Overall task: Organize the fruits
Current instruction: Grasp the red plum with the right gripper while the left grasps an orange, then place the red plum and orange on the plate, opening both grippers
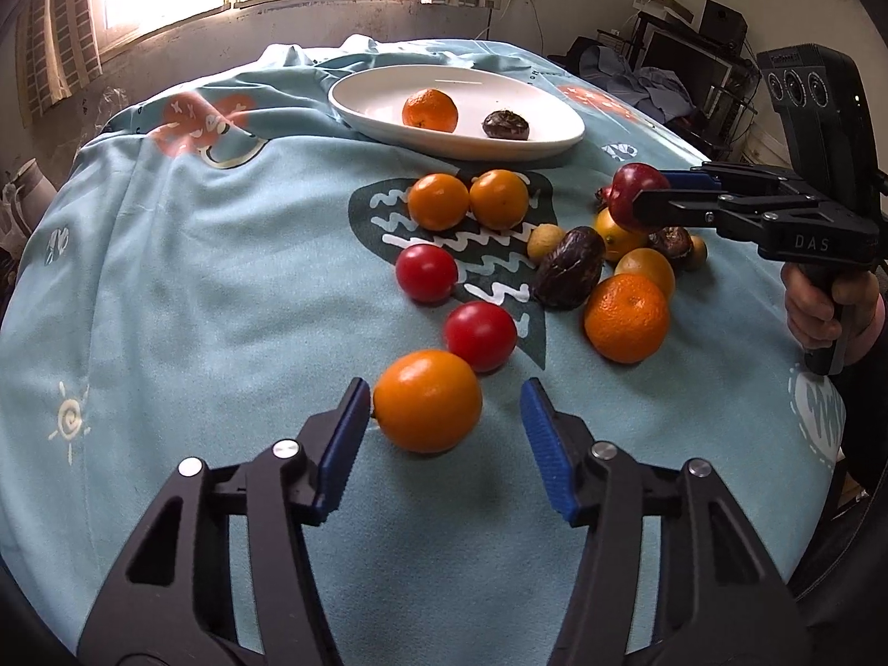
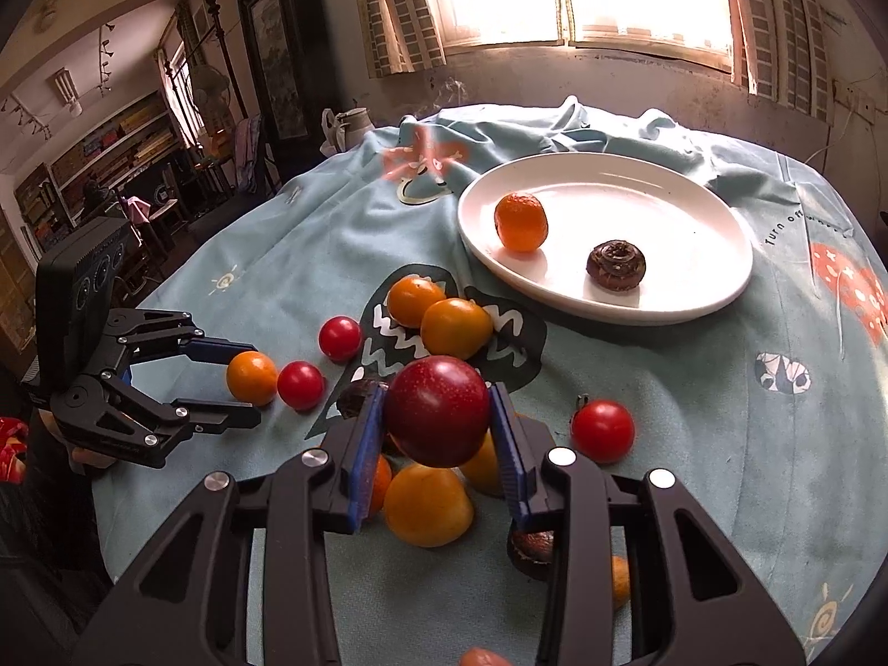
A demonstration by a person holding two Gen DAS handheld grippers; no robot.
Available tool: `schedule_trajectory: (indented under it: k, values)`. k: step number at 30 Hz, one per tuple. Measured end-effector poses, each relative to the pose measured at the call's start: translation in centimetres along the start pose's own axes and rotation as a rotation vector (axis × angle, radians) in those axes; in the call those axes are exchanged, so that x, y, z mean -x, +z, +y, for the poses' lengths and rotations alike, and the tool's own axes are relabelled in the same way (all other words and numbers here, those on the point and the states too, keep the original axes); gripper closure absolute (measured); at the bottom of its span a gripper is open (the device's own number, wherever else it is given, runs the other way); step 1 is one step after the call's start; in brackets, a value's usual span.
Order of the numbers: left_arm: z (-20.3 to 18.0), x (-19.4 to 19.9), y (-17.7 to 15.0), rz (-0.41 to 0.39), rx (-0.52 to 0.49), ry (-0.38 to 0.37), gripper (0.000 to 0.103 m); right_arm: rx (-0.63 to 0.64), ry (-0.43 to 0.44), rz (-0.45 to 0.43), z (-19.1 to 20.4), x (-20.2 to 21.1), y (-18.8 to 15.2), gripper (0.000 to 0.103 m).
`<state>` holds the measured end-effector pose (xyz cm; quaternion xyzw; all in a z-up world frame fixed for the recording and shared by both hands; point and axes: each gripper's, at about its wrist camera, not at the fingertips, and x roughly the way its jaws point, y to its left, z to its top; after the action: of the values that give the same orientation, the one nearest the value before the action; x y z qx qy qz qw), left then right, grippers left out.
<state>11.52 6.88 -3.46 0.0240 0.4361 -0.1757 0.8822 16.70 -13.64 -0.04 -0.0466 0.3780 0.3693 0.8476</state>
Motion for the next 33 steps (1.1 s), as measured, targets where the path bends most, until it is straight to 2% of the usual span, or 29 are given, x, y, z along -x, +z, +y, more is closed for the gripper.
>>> schedule_trajectory:
  k: [7,10,16,20,23,27,30,33]
  values:
    - [0.3,-0.6,0.0,0.028,0.020,-0.005,0.055,-0.004,-0.004,-0.006,0.0,0.2,-0.1,0.065]
    - [0.6,-0.7,0.1,0.033,0.033,-0.006,0.063,-0.009,-0.005,-0.007,-0.1,0.3,-0.1,0.065]
    - [0.7,-0.5,0.2,0.030,0.040,-0.013,0.063,-0.015,-0.006,-0.013,-0.3,0.5,0.1,0.065]
    - [1.0,1.1,1.0,-0.013,0.063,-0.033,0.063,-0.050,0.022,-0.033,-0.9,0.9,0.3,0.065]
    - [1.0,2.3,3.2,-0.048,0.065,-0.036,0.063,-0.100,0.007,-0.081,-2.1,1.6,1.1,0.065]
    - [0.7,2.8,8.2,-0.108,0.068,-0.064,0.063,-0.214,-0.029,-0.140,-5.4,1.7,3.2,0.065]
    - [0.6,1.2,12.6,-0.129,0.082,-0.046,0.063,-0.245,-0.118,-0.161,-8.0,0.6,4.9,0.065]
    - [0.7,-2.0,16.8,-0.110,0.091,0.003,0.063,-0.258,-0.179,-0.146,-10.1,-1.3,5.9,0.065]
